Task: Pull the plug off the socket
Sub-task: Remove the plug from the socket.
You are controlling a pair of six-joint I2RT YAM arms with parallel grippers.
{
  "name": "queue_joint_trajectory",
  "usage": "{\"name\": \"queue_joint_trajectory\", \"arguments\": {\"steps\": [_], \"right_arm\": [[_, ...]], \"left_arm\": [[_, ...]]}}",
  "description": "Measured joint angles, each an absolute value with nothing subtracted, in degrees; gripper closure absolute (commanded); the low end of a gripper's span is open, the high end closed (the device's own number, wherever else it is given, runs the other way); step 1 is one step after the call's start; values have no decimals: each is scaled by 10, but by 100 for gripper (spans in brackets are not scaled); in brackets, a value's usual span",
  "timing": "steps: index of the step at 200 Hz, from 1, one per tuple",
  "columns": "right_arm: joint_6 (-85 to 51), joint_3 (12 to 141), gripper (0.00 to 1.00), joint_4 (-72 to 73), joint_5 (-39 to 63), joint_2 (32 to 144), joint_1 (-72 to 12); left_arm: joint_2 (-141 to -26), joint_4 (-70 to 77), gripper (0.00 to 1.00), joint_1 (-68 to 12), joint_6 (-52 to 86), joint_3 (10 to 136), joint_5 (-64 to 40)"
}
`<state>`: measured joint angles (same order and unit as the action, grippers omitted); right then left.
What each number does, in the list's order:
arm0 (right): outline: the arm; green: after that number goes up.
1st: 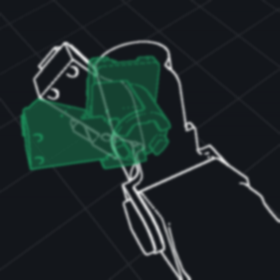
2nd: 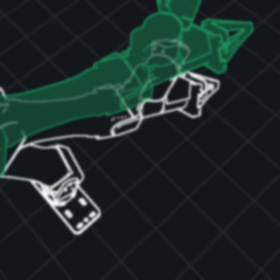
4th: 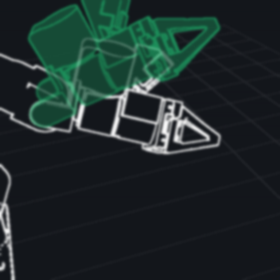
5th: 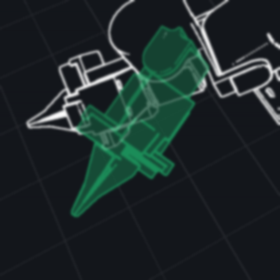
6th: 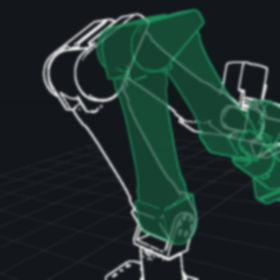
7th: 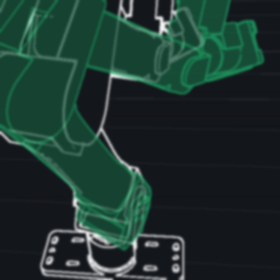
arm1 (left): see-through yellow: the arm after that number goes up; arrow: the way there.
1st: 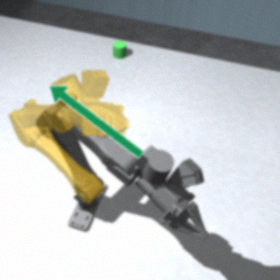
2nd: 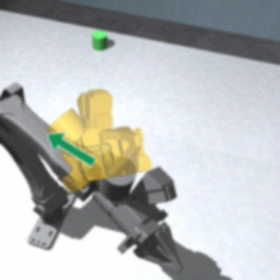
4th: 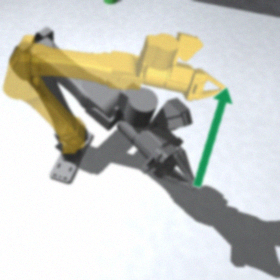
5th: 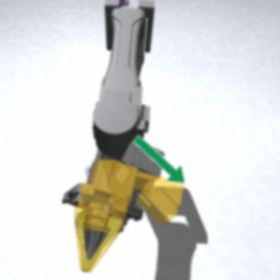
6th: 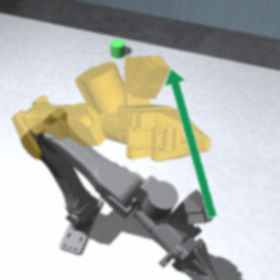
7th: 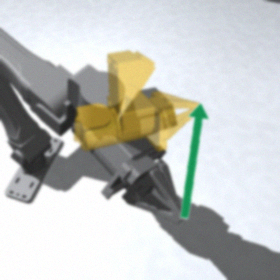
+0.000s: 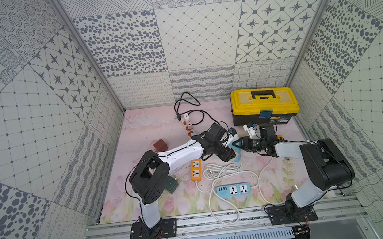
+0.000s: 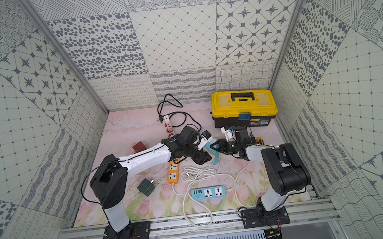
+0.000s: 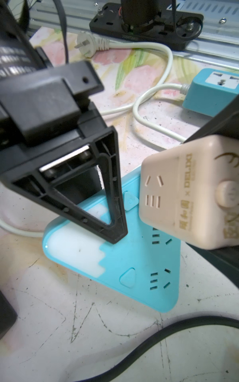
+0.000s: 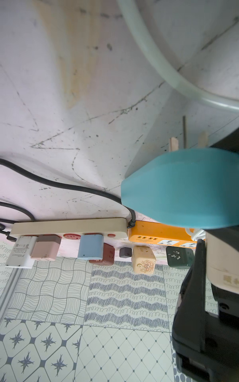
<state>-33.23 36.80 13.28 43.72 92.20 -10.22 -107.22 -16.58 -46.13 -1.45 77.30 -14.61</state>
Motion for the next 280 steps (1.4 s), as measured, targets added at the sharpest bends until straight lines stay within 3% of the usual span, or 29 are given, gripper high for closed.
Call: {"name": "queue_joint_trajectory", "arguments": {"steps": [78, 102, 156, 175, 232, 252, 280], "right_arm": [[-294, 345, 77, 157, 435, 922, -90], [-294, 345, 77, 156, 438, 922, -90], [-337, 349, 78, 129, 461, 918, -101], [-337, 349, 78, 115, 468, 915, -102], [-263, 335, 78, 106, 430, 890, -84], [-259, 332, 79, 103, 418, 869, -84], [-270, 332, 79, 96, 404, 826, -90]], "left_arm": [[-1088, -159, 81, -559, -74, 773, 75], [-1080, -168, 81, -553, -65, 774, 68], [-1021, -169, 82, -498, 16, 724, -81], [-1011, -166, 82, -513, 11, 712, -59], [-1093, -206, 82, -595, -68, 797, 139], [-1105, -262, 82, -592, -64, 847, 132], [-1087, -322, 83, -557, -42, 884, 45]]}}
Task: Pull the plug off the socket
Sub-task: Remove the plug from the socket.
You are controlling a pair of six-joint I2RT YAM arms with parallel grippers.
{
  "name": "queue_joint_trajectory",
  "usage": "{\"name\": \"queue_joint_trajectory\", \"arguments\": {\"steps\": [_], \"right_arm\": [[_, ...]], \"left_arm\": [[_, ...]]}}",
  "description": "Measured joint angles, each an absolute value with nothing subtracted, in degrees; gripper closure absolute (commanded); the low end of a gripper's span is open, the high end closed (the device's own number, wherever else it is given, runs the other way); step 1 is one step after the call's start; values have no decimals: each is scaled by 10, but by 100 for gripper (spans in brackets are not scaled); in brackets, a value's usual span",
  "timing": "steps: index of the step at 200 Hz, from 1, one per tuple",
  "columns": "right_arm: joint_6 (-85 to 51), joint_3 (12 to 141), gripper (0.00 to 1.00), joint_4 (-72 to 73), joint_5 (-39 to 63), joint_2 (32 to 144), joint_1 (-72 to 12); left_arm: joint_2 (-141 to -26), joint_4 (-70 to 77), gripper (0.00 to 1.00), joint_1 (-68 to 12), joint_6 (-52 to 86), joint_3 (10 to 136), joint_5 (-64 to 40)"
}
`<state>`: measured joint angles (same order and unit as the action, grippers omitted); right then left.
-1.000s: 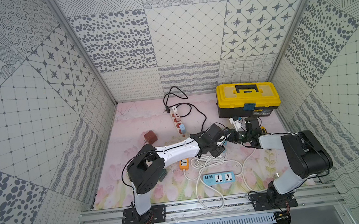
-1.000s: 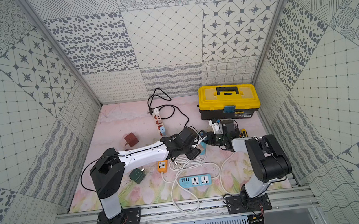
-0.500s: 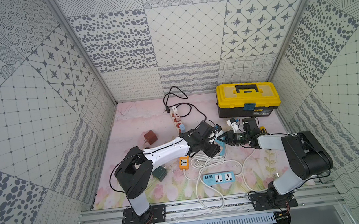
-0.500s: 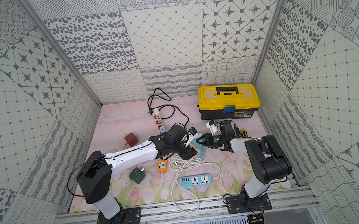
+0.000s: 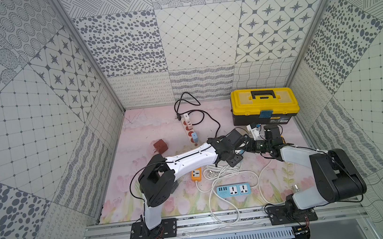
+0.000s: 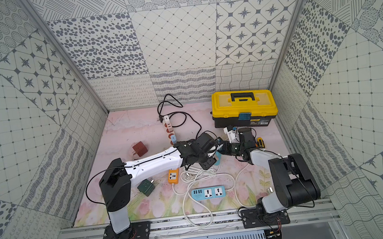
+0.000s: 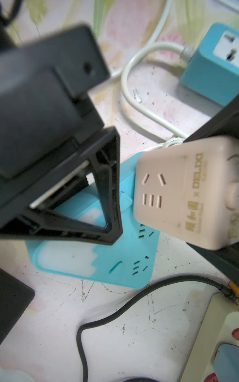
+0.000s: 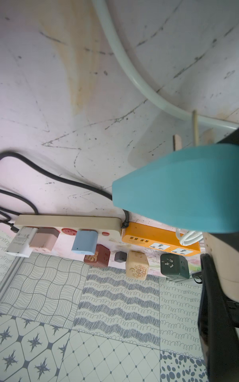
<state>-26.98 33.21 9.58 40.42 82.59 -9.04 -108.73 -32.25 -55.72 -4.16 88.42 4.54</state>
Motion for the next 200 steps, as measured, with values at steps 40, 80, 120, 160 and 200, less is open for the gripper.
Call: {"name": "queue_joint_trajectory", "arguments": {"steps": [40, 80, 120, 160, 200], "right_arm": [[-274, 327, 79, 67, 354, 811, -96], [-276, 319, 79, 73, 341, 810, -91], [-291, 313, 75, 99, 362, 825, -83], [-302, 309, 62, 124, 390, 843, -77], [-302, 309, 60, 122, 390, 848, -77]], "left_arm": [[-1030, -327, 82, -537, -13, 847, -46], [-1019, -319, 82, -590, -76, 809, -1], [-974, -298, 81, -570, -78, 781, 9], [-847, -219, 80, -452, 6, 645, -36], [-765, -192, 84, -315, 124, 522, -30]]}}
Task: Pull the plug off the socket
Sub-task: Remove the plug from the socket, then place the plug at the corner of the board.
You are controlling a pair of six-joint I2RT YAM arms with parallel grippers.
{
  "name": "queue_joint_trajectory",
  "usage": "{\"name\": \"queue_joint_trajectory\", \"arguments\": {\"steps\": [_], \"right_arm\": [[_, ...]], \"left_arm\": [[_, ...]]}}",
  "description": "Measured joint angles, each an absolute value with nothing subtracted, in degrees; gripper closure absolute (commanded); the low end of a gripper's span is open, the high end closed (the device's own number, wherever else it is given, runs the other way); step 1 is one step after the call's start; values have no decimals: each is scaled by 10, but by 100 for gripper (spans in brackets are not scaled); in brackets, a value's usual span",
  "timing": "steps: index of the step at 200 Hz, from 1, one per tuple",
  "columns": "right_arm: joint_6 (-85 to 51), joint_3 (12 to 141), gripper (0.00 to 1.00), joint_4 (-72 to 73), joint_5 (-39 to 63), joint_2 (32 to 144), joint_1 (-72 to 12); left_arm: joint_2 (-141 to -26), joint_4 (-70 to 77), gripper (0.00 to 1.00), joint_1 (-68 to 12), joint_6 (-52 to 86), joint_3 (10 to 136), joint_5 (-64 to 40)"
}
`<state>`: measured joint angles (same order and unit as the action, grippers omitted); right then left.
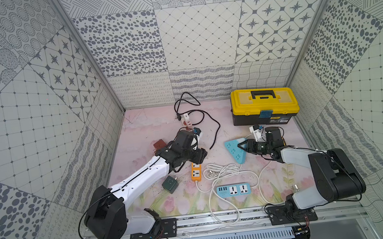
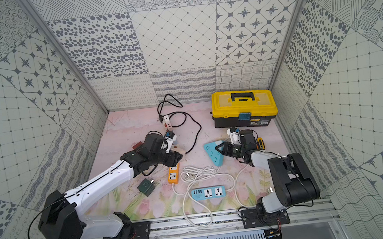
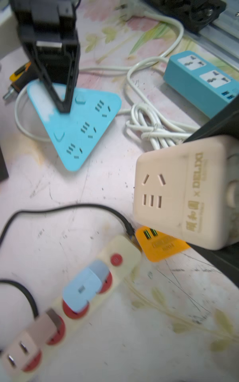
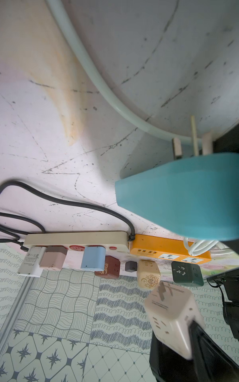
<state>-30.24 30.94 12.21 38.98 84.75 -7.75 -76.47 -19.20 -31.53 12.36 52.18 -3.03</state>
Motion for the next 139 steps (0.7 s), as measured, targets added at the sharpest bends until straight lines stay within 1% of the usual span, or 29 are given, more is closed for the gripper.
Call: {"name": "queue_joint_trajectory", "arguments": {"steps": [21, 39, 75, 90, 92, 97, 106, 118, 127, 139], "right_arm": [[-302, 309, 59, 122, 390, 851, -77], [-302, 309, 58, 122, 390, 852, -77], [-303, 309, 55, 122, 389, 852, -77], [-303, 308, 51, 122, 389, 852, -77], [-302, 308, 50, 122, 389, 851, -77], [-303, 308, 49, 122, 389, 851, -77], [-302, 307, 45, 121, 387, 851, -77], [-303, 306, 41, 117, 383, 851, -77], [-302, 306, 37, 115, 381, 851, -77], [-301, 306, 34, 109, 375, 849, -77]], "left_arm": [[-761, -190, 85, -250, 186, 489, -10], [-780, -194, 87, -215, 233, 488, 13], [-842, -222, 87, -191, 305, 521, 65], [-863, -236, 84, -188, 328, 532, 89], [-866, -238, 82, -188, 331, 534, 93], [-872, -243, 75, -187, 338, 537, 100], [-881, -252, 55, -187, 349, 543, 116], [-892, -264, 34, -186, 366, 551, 136], [-897, -272, 22, -186, 378, 558, 151], [-904, -286, 10, -185, 390, 566, 172]]}}
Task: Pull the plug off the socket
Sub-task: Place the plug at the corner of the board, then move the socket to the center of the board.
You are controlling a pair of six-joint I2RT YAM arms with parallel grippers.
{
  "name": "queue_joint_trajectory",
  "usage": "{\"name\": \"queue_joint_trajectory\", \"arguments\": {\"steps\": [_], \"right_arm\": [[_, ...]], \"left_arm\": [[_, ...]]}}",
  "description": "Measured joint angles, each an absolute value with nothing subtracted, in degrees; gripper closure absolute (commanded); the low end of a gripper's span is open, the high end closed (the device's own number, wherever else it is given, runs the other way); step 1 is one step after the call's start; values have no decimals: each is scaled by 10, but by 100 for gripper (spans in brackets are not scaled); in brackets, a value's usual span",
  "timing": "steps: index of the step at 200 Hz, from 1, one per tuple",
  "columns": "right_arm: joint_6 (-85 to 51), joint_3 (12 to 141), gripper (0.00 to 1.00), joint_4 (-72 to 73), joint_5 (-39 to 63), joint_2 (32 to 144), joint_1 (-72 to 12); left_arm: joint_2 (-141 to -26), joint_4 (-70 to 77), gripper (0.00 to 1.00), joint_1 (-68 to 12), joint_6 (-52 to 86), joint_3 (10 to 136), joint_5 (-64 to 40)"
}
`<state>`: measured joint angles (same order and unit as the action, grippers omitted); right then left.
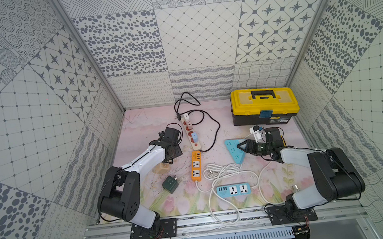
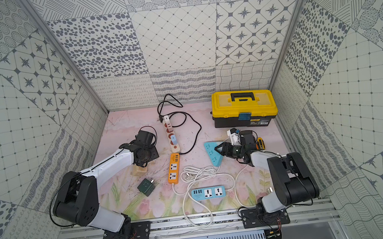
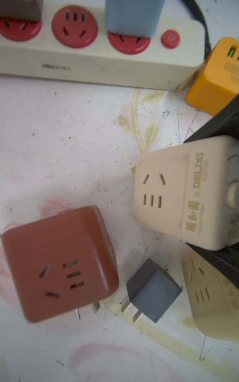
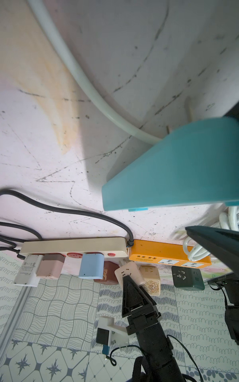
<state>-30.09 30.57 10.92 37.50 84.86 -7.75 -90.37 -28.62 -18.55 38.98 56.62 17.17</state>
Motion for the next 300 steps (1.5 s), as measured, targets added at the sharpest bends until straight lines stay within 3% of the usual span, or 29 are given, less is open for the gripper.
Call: {"name": "queue_joint_trajectory", "arguments": {"steps": [18, 73, 113, 149, 174, 208, 252, 270, 300], "right_arm": [[-298, 304, 28, 95, 361, 835, -77], [-266, 289, 14, 24, 270, 711, -67], [-231, 261, 14, -4, 199, 555, -65], [-234, 205, 18, 70, 241, 475, -65], [-263, 202, 18, 142, 294, 532, -101], [-250, 288, 16, 153, 279, 678, -279], [-208, 524, 9, 64, 128, 900, -436], [-192, 607, 1, 20, 59, 973, -465], [-175, 699, 1, -44, -28, 1062, -485]], "left_arm": [[-904, -302, 1, -185, 405, 574, 192], [-826, -328, 1, -199, 424, 580, 216], [-710, -298, 1, -211, 419, 543, 205], [-587, -170, 1, -211, 393, 420, 123], [-520, -60, 1, -206, 387, 323, 58], [-498, 35, 1, -174, 390, 267, -30], [-518, 82, 1, -129, 409, 264, -111], [-514, 85, 1, -121, 412, 260, -121], [-491, 83, 1, -114, 416, 249, -124]]}}
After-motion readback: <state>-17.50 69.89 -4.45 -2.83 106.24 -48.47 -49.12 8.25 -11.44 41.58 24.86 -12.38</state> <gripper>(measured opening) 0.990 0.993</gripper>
